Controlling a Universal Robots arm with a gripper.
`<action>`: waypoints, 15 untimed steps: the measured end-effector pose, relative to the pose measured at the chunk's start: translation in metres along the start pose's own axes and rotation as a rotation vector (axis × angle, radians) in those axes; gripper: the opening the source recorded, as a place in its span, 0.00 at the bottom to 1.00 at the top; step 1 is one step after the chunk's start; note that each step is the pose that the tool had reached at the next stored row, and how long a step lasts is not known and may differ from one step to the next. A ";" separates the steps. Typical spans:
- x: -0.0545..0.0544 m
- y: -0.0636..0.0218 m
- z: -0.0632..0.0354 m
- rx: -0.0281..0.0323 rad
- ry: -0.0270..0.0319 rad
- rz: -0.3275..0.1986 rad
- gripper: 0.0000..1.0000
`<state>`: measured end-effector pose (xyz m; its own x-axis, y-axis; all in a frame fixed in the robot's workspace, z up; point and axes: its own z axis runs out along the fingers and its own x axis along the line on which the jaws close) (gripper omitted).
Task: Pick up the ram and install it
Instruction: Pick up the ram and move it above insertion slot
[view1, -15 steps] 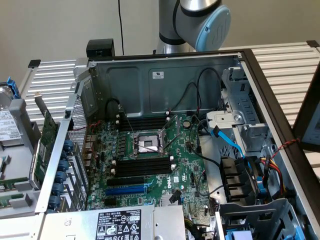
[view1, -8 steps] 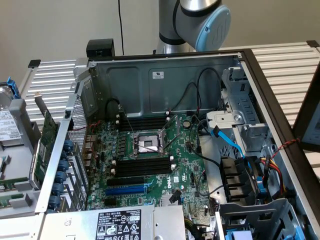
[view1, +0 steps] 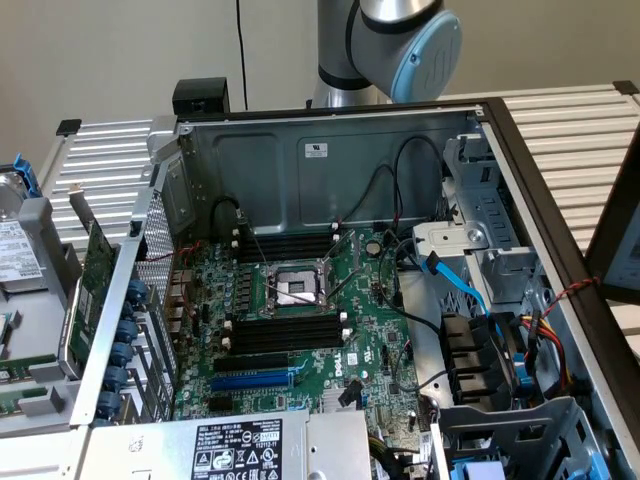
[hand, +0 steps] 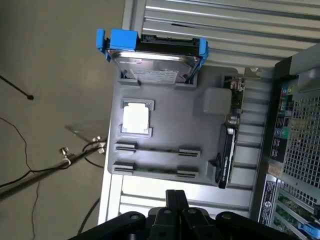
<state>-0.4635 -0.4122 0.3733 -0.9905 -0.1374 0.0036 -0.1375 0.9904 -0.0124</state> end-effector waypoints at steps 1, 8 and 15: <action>0.000 0.0000 0.0005 0.0001 -0.0003 -0.016 0.11; 0.000 0.0001 0.0016 0.0006 -0.0017 -0.139 0.11; 0.000 0.0001 0.0023 0.0014 -0.0055 -0.266 0.11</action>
<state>-0.4634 -0.4121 0.3710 -0.9196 -0.3928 0.0015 -0.3928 0.9195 -0.0132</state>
